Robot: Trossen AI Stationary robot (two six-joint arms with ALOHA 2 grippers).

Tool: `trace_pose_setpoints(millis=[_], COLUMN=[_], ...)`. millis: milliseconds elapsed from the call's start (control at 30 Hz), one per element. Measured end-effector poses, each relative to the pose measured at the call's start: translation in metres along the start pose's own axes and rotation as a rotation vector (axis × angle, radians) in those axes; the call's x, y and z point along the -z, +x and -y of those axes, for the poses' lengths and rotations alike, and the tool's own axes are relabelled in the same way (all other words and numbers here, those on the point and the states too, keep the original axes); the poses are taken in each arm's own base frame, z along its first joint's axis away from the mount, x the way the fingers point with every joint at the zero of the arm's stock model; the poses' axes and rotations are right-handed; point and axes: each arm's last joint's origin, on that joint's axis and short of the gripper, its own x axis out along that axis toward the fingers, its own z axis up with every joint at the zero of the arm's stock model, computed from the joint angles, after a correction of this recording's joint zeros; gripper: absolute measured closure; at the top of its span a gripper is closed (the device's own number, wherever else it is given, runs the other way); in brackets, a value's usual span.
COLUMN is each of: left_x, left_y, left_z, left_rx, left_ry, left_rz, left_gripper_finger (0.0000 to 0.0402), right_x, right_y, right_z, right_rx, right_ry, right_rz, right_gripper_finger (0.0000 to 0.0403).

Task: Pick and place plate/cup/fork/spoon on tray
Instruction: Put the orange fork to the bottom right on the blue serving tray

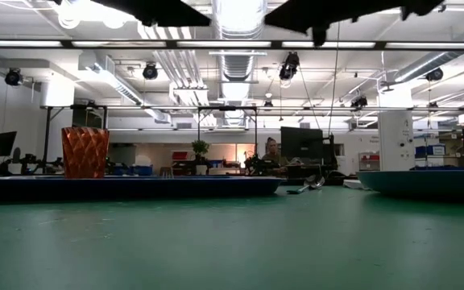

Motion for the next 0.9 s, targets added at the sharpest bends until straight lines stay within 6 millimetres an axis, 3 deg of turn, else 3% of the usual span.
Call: trace_pose_setpoints(millis=[167,333,467,733,900], left_x=[0.012,0.019,0.025,0.045,0.043], left_y=[-0.028,-0.053,-0.069,-0.088,-0.097], left_z=[-0.008,-0.018,-0.023,-0.023,-0.029], left_rx=[-0.05,-0.08,-0.096,-0.107,-0.14], left_ry=[-0.021,-0.055,-0.076,-0.073,0.004], left_rz=[0.101,0.156,0.193,0.211,0.245], left_gripper_finger=[0.0338,0.0338,0.0338,0.0338,0.0338], right_x=[-0.006,0.0,-0.009,0.0,0.011], right_y=[0.031,0.065,0.09,0.137,0.16], right_z=[-0.009,-0.019,-0.022,-0.024,-0.018], right_rx=[0.007,0.022,0.033,0.067,0.092], right_ry=[0.027,0.022,0.034,0.034,0.052], right_rz=[-0.035,-0.177,-0.257,-0.431,-0.456], right_gripper_finger=[0.0394,0.0394,0.0394,0.0394,0.0394])
